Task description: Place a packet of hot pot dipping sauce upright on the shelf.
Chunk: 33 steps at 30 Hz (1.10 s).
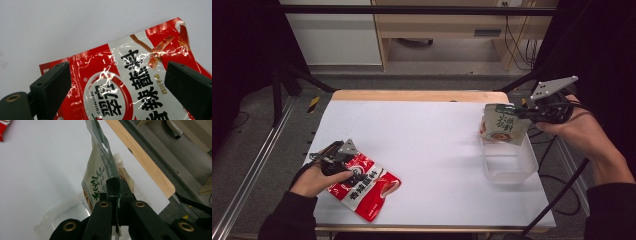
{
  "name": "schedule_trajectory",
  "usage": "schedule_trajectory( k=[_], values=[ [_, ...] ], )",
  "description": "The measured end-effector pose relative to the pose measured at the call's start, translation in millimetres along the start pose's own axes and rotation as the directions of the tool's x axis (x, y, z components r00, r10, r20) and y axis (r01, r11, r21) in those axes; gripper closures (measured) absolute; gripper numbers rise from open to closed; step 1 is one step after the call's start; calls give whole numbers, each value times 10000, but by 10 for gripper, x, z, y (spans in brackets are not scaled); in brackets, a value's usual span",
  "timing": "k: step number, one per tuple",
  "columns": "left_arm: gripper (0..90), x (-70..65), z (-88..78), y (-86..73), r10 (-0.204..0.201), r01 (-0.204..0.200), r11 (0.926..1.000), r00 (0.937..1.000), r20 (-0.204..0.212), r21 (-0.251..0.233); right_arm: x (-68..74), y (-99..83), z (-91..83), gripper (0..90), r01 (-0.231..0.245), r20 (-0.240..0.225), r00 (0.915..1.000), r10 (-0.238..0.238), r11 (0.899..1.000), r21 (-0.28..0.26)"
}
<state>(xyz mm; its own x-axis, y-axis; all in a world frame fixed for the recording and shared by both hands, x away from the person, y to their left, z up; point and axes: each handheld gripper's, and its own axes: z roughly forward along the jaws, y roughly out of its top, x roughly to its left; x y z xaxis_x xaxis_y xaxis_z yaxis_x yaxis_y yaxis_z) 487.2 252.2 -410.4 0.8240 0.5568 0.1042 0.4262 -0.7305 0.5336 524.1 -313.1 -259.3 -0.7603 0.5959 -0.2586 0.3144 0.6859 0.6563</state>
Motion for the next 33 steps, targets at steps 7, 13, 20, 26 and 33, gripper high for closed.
schedule_trajectory(
  k=[7,13,20,26,33],
  values=[
    [71,31,20,-29,-211,211,9998,9998,-30,11,-156,-80,154,900,-34,-140,9999,38,9996,292],
    [71,39,41,-38,-288,288,9996,9996,47,43,-253,-126,310,900,-26,-246,9997,36,9991,418],
    [71,26,55,-34,-160,160,9998,9999,0,133,-298,-129,417,900,-165,-311,9994,176,9992,356],
    [72,29,42,-35,-221,221,9997,9997,51,66,-293,-224,509,900,-558,-432,9975,559,9984,30],
    [72,34,47,-41,-185,185,9998,9998,-16,120,-290,-361,510,900,-922,-476,9947,912,9955,-203]
  ],
)
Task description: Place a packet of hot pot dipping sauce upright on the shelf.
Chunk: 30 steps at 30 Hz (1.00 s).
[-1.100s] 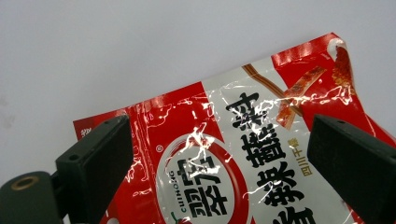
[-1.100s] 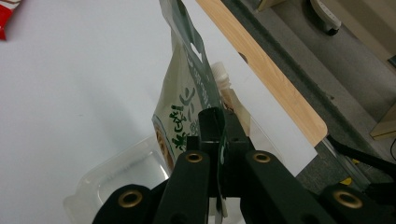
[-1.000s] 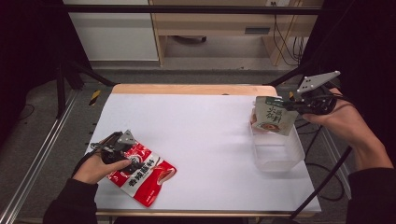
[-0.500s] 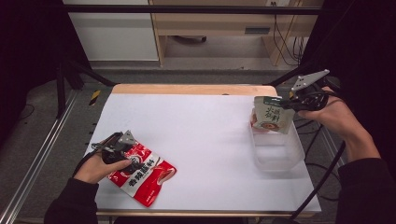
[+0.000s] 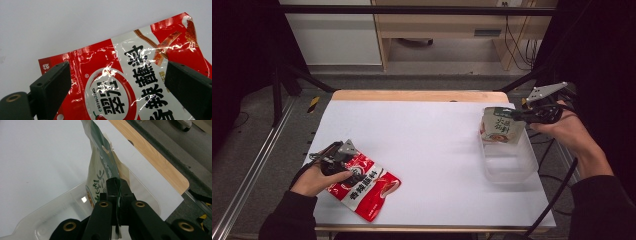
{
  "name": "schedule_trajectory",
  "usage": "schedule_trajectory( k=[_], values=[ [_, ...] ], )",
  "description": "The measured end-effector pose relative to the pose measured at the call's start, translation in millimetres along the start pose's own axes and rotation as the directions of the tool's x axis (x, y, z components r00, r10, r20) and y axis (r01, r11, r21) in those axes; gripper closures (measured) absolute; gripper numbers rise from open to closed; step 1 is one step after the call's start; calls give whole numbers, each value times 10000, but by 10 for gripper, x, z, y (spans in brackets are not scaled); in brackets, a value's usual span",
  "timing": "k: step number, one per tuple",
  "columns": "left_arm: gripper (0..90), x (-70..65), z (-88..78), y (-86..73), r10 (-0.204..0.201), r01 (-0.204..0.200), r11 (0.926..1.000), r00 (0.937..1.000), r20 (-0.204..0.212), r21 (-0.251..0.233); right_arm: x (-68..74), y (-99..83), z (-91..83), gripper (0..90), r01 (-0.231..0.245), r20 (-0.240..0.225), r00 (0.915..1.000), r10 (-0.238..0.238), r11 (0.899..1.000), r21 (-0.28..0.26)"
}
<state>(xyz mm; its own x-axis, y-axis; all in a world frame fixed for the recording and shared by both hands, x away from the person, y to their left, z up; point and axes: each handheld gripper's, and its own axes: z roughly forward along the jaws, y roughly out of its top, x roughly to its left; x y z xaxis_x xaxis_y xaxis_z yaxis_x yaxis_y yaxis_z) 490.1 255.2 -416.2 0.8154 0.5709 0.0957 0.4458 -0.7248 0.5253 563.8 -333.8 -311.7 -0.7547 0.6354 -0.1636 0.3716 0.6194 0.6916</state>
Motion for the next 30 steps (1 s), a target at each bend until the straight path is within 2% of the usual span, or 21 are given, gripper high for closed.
schedule_trajectory(
  k=[2,5,8,19,26,30],
  values=[
    [72,6,-19,2,-42,42,10000,10000,-2,-49,1,-31,-8,900,-47,-46,10000,47,9999,-93],
    [72,2,-21,6,-62,62,9999,10000,43,-83,30,-56,-7,900,10,-51,10000,-9,9999,152],
    [72,3,-19,9,-27,28,10000,10000,21,-71,55,-79,11,900,-27,-141,9999,28,9999,111],
    [71,5,-38,4,-66,66,9999,10000,48,-121,35,-158,46,900,-653,-238,9976,650,9978,-127],
    [72,-7,-37,14,-36,37,9999,10000,31,-161,51,-177,29,900,-600,-304,9977,600,9982,10],
    [72,-8,-28,16,42,-42,10000,9999,92,-71,53,-193,88,900,-684,-308,9972,688,9976,135]
  ],
)
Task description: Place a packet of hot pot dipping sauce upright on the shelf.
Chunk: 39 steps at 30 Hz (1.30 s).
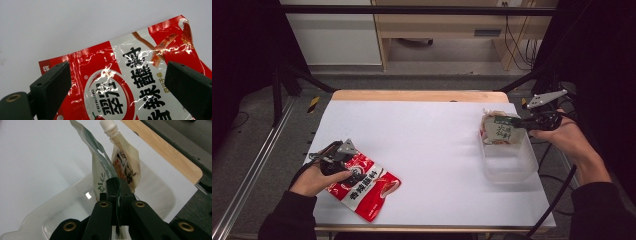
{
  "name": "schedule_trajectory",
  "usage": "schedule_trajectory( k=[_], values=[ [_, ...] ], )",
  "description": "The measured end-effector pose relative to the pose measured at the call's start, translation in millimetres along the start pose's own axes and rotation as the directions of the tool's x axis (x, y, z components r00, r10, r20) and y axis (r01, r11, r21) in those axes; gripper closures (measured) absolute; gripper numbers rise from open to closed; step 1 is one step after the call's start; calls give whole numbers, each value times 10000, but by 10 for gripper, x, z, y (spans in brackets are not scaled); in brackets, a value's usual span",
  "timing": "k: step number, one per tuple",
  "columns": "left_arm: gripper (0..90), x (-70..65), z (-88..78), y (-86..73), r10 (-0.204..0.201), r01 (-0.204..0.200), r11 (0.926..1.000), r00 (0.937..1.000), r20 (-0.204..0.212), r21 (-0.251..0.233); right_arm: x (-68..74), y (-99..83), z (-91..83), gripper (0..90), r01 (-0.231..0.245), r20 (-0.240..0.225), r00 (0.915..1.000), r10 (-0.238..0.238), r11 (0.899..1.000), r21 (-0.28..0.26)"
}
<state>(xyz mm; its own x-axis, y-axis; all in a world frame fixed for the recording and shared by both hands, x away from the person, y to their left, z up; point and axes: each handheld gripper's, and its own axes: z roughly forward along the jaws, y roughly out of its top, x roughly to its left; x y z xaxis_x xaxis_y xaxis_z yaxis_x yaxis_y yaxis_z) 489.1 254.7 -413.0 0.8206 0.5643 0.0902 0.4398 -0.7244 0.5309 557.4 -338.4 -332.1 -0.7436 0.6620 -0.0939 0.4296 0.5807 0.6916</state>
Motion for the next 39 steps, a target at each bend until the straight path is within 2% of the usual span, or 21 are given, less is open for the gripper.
schedule_trajectory(
  k=[6,12,15,18,22,25,29,33,35,36,37,39],
  values=[
    [72,1,-2,-5,-92,91,9999,9999,-52,-87,-33,-19,26,900,-229,43,9997,229,9997,-9],
    [72,1,-1,-6,-89,88,9999,9999,-52,-60,-96,-67,37,900,-524,375,9979,522,9986,24],
    [72,10,-2,-10,-97,97,9999,10000,-4,-40,-131,-100,44,889,-738,722,9947,727,9972,123],
    [72,13,4,-19,-102,102,9999,9999,-11,-10,-131,-109,46,867,-797,659,9947,791,9968,58],
    [72,23,2,-28,-101,101,9999,9999,-76,50,-115,-120,28,787,-900,757,9932,885,9958,170],
    [72,28,0,-34,-121,122,9999,9999,-52,57,-95,-134,14,641,-1026,809,9916,1007,9945,200],
    [71,25,-8,-39,-141,141,9998,9999,1,103,-60,-130,-20,497,-1162,963,9887,1148,9932,87],
    [71,27,-29,-43,-97,98,9999,9999,-96,114,-5,-127,-47,362,-952,1318,9870,914,9952,229],
    [71,30,-40,-47,-102,103,9999,9999,-113,79,42,-113,-89,314,-958,1493,9844,929,9953,123],
    [71,33,-45,-52,-107,108,9999,9999,-129,90,57,-108,-109,310,-800,1688,9825,781,9968,46],
    [69,37,-50,-58,-117,119,9998,9998,-164,126,79,-99,-145,292,-680,1913,9791,685,9976,-92],
    [65,43,-54,-74,-158,162,9997,9996,-251,166,114,-81,-228,256,-643,2047,9762,721,9969,-446]
  ],
)
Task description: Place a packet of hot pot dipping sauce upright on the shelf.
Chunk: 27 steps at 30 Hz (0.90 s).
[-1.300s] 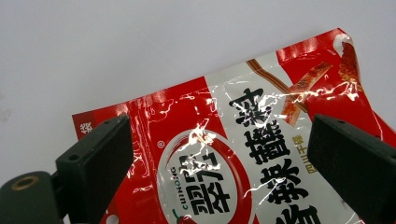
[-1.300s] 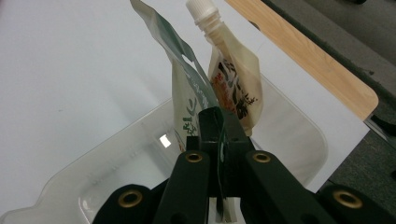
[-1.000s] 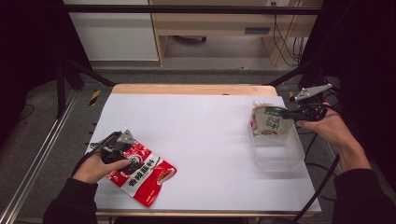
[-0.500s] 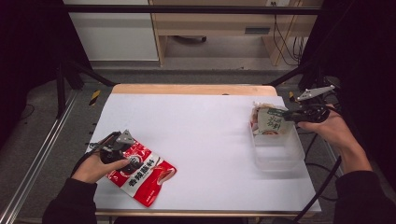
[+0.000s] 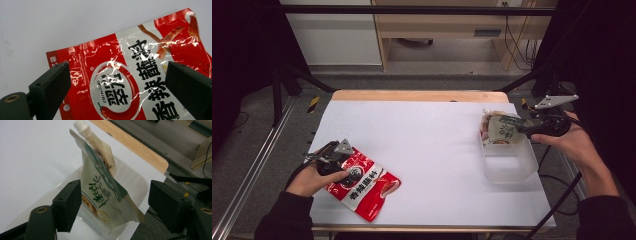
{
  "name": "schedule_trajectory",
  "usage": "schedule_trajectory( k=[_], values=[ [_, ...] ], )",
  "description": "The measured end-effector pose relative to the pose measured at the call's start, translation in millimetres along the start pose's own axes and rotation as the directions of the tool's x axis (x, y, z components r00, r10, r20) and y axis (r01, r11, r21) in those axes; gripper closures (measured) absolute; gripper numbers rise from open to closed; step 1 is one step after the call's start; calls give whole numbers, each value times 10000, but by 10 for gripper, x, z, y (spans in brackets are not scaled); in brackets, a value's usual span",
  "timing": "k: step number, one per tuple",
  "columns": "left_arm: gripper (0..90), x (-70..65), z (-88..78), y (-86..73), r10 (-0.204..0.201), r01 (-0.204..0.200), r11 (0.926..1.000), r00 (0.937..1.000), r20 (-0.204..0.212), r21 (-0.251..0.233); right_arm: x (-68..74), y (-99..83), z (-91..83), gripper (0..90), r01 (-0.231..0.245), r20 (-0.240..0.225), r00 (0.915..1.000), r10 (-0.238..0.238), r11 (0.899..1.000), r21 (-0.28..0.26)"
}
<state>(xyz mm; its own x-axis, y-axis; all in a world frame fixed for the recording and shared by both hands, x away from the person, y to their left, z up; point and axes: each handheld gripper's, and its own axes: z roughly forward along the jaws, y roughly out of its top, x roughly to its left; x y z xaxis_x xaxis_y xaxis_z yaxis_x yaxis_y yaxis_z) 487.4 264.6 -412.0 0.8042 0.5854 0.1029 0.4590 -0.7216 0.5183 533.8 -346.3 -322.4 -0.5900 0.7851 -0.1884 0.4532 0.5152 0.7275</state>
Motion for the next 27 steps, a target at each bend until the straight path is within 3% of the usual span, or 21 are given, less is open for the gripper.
schedule_trajectory(
  k=[3,8,14,15,16,17,18,23,27],
  values=[
    [63,6,-4,-10,-15,15,10000,10000,-23,38,28,18,-64,227,-33,67,10000,34,9999,-166],
    [52,8,-11,-37,-15,15,10000,9999,-113,-39,202,115,-249,161,252,180,9996,-239,9970,-728],
    [52,28,-6,-106,-189,205,9994,9980,-597,274,537,246,-421,111,779,310,9967,-746,9890,-1255],
    [53,28,-6,-106,-189,205,9994,9980,-597,274,537,246,-421,111,779,310,9967,-746,9890,-1255],
    [53,33,-10,-137,-329,347,9991,9973,-654,263,682,283,-455,116,822,277,9965,-790,9855,-1481],
    [53,33,-10,-137,-329,347,9991,9973,-654,263,682,283,-455,116,822,277,9965,-790,9855,-1481],
    [54,40,-24,-169,-426,452,9985,9958,-808,301,806,304,-453,118,812,141,9967,-799,9821,-1701],
    [65,55,-100,-282,-798,831,9961,9919,-985,298,1128,335,-327,121,739,-135,9969,-777,9796,-1867],
    [64,75,-138,-378,-1047,1097,9933,9876,-1171,367,1381,361,-194,130,900,-126,9955,-936,9804,-1753]
  ],
)
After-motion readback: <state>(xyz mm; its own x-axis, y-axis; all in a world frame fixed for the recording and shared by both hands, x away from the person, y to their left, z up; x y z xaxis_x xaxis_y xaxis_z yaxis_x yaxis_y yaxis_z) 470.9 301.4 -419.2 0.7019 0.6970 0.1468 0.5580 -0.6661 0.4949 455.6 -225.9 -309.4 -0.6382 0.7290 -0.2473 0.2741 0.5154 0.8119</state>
